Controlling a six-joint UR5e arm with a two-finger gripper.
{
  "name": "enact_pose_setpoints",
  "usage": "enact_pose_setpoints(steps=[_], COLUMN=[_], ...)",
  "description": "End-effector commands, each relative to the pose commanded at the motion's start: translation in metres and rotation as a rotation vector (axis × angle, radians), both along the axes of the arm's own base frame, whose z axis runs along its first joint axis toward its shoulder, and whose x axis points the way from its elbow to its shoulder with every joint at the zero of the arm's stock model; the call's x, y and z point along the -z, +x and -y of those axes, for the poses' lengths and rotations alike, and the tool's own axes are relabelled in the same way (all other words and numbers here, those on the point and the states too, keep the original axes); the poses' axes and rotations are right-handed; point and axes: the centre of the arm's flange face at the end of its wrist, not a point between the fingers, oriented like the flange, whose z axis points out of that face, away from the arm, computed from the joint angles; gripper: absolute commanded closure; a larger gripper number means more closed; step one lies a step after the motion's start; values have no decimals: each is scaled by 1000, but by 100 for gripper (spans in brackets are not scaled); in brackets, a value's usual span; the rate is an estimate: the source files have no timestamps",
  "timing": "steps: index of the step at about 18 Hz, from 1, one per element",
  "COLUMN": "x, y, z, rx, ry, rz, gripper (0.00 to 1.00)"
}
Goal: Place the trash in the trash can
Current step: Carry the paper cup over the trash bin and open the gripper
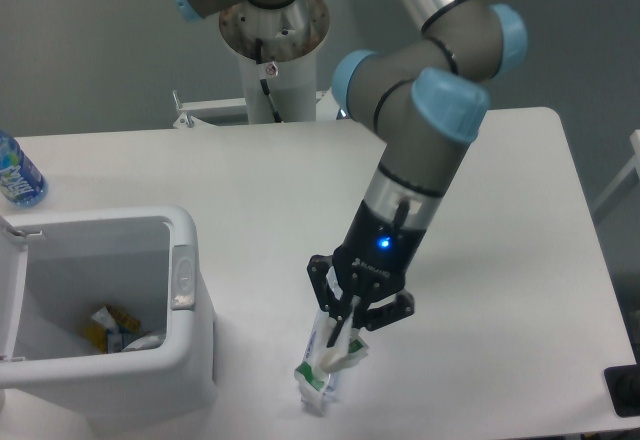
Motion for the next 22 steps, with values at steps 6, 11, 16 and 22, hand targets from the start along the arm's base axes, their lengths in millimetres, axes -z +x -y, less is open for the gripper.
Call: enact_pose_setpoints(steps=[6,11,16,22], x=[-52,-36,1,-6], y=[96,178,226,228], z=[9,12,-14,-21], rx=[70,169,263,271], ry=[30,2,-47,-32], rz=[-39,-10,37,26], gripper=[100,100,64,5])
